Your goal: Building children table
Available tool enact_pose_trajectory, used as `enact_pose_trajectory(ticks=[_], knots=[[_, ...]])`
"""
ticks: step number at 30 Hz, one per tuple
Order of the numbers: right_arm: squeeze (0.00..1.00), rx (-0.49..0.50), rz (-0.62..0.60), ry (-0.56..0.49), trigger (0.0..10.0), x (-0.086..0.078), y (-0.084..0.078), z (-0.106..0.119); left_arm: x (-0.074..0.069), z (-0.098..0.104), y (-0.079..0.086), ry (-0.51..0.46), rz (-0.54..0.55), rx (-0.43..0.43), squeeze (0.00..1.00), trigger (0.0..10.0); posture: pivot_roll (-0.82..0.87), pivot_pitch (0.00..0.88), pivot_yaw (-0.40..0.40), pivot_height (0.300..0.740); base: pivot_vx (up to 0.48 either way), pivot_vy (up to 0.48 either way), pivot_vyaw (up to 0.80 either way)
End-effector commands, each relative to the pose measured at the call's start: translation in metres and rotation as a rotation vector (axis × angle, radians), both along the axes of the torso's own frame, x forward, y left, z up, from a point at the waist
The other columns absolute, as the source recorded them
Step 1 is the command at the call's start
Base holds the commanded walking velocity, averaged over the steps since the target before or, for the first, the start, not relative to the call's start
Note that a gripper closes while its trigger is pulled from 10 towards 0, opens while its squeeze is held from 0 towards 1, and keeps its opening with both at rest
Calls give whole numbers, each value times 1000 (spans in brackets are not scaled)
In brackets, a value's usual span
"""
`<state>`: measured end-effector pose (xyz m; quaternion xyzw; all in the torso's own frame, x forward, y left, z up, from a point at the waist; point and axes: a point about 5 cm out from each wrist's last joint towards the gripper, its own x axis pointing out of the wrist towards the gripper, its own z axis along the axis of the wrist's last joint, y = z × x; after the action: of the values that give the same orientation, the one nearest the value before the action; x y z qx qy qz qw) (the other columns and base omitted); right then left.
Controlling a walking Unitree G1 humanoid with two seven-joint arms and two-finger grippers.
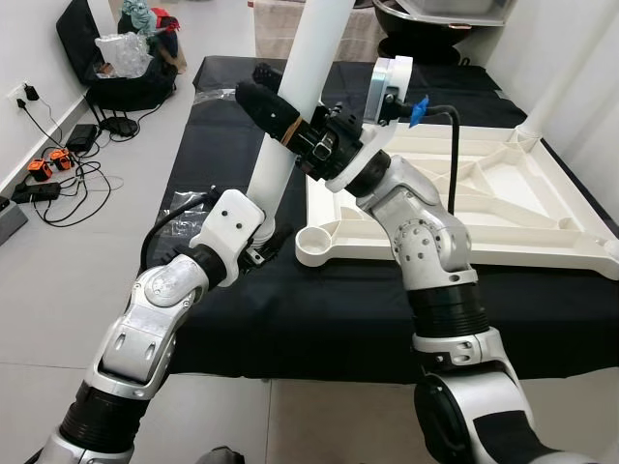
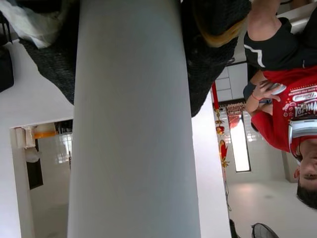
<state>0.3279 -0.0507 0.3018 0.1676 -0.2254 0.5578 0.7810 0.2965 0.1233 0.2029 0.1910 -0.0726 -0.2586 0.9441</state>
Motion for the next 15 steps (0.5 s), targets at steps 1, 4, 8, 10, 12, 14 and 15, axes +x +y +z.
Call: enact_pose_trajectory(ticks=[1, 4, 8, 10, 12, 14, 15], knots=[[0, 2, 8, 9, 0, -3, 2, -1, 0, 0, -6, -20, -17, 30, 0, 0, 70, 82, -69, 740, 0, 0, 0], [0, -20, -9, 24, 1765, -1, 2, -5, 4, -1, -6, -20, 6, 45, 0, 10000, 70, 83, -70, 740, 0, 0, 0], [0, -43, -19, 25, 10000, 0, 2, -7, 5, -1, -4, -32, 21, 64, 0, 10000, 70, 83, -70, 740, 0, 0, 0], [1000, -97, -16, 13, 10000, 0, 3, -14, 8, 0, 0, -48, 40, 96, 0, 10000, 70, 88, -71, 740, 0, 0, 0], [1000, -105, -12, 10, 10000, -1, 3, -15, 8, 0, 1, -51, 39, 102, 0, 10000, 70, 88, -71, 740, 0, 0, 0], [0, -133, -13, 3, 10000, -1, 4, -17, 8, 0, 2, -54, 42, 110, 0, 10000, 69, 92, -71, 740, 0, 0, 0], [0, -143, -17, 0, 10000, -1, 5, -18, 8, 0, 3, -57, 46, 114, 0, 10000, 69, 92, -71, 740, 0, 0, 0]])
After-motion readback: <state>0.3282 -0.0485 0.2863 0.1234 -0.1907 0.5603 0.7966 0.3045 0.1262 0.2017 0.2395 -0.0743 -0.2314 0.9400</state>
